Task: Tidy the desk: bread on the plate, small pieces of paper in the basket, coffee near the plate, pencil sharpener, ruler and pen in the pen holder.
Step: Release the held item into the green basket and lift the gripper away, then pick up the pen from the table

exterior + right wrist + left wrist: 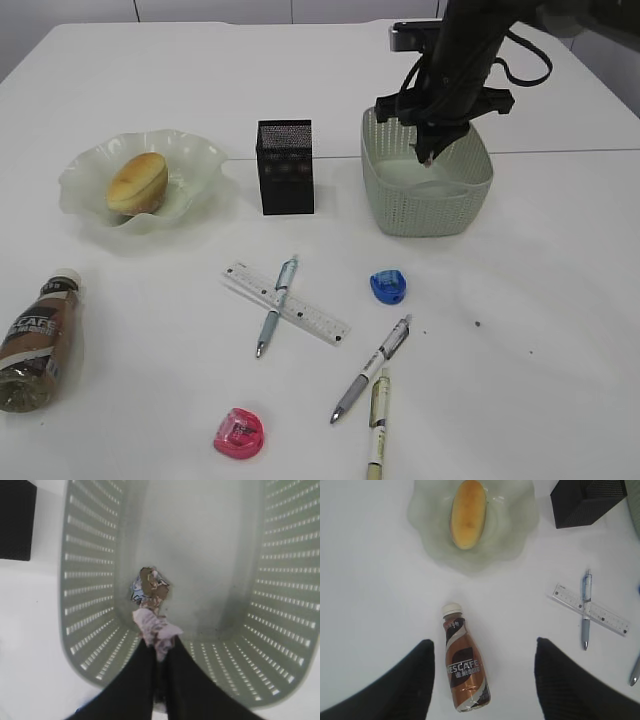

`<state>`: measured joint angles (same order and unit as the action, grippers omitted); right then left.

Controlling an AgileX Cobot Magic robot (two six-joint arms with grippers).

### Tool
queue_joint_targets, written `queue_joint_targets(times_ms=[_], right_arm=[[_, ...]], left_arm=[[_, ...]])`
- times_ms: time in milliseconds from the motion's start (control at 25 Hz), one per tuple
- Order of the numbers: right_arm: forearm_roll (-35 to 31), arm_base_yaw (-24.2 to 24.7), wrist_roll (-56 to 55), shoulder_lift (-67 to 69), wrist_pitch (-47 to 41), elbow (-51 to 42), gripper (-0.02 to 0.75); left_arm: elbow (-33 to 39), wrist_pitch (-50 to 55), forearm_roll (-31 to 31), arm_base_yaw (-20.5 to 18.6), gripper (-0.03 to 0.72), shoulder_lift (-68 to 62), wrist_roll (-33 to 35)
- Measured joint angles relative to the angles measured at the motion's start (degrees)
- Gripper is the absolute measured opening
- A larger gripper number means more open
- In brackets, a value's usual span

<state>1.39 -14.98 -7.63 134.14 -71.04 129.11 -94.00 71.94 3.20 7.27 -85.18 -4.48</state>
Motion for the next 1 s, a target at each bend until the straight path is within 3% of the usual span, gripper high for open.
queue_joint_targets(times_ms=[120,320,400,1000], right_arm=[[0.3,0.0,-0.1,0.0,0.2,0.1,0.144],[0.5,0.0,-0.2,0.2,3.7,0.1,0.493],[0.8,0.0,-0.3,0.4,4.7,0.1,0.548],[1.9,0.0,-0.4,-0.8,0.4,0.2,0.577]], left_arm=[[0.0,0.0,0.1,0.0,0.459,0.0,0.0],[0.0,0.0,0.1,0.0,0.459,0.0,0.0],[0.0,0.0,0.1,0.0,0.459,0.0,0.0],[0.0,0.0,0.2,0.0,0.459,-0.1,0.0]])
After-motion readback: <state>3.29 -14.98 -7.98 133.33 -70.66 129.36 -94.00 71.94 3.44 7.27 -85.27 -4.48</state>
